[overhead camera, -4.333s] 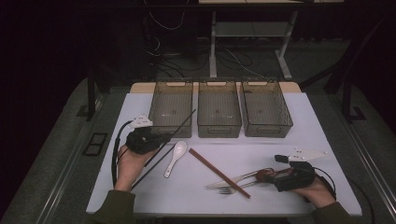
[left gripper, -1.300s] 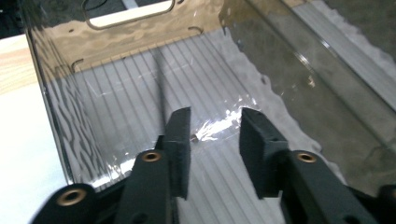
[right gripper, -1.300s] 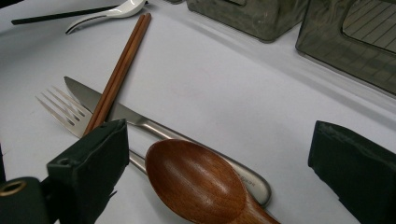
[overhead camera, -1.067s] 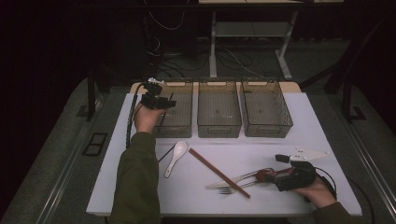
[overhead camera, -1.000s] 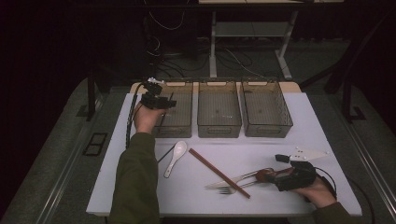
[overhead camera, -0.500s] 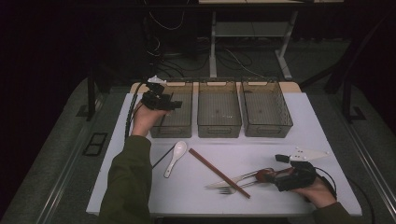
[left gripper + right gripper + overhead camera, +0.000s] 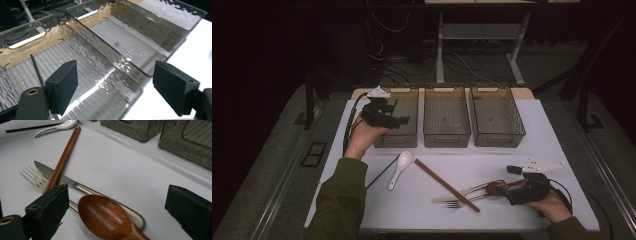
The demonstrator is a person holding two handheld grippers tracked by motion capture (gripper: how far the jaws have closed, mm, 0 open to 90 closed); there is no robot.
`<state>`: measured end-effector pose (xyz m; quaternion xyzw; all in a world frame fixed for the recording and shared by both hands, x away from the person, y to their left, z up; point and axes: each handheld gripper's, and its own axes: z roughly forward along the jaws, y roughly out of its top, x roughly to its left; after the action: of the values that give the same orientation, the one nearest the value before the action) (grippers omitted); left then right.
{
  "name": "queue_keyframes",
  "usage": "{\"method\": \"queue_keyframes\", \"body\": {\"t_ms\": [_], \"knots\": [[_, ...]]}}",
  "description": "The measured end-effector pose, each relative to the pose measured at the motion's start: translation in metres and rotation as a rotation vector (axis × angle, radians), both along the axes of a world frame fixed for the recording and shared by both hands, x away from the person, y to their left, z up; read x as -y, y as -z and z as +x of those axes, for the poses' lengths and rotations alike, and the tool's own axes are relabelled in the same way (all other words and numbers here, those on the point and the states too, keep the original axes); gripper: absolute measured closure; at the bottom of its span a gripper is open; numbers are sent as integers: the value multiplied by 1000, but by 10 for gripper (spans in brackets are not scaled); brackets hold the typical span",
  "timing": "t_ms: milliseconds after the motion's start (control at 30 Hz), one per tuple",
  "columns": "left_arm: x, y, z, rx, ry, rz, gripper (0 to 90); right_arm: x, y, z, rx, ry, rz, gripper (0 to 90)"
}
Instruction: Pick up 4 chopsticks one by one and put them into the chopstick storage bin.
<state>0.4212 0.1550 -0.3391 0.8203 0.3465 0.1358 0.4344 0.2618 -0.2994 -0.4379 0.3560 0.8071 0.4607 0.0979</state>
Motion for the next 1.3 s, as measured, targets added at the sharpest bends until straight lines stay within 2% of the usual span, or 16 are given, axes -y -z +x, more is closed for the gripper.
{"method": "queue_keyframes", "body": {"t_ms": [267, 367, 467, 500, 600, 900, 1100, 1300], "knots": [[-4, 5, -28, 15, 26, -3, 167, 0, 0, 0, 1, 1, -2, 50], [-5, 7, -37, 35, 31, 15, 166, 0, 0, 0, -1, 3, -1, 50], [-7, 11, -48, 50, 26, 1, 166, 0, 0, 0, -3, 3, 0, 50], [-8, 12, -51, 52, 32, 12, 166, 0, 0, 0, -6, 3, 0, 50], [-10, 17, -60, 61, 32, 24, 166, 0, 0, 0, -2, 2, -1, 50], [-26, 39, -88, 64, 21, -9, 159, 0, 0, 0, 0, 2, -1, 50], [-37, 50, -104, 64, 15, 7, 156, 0, 0, 0, 1, 1, -2, 50], [-47, 62, -119, 64, 4, 2, 158, 0, 0, 0, 0, 2, -2, 50]]}}
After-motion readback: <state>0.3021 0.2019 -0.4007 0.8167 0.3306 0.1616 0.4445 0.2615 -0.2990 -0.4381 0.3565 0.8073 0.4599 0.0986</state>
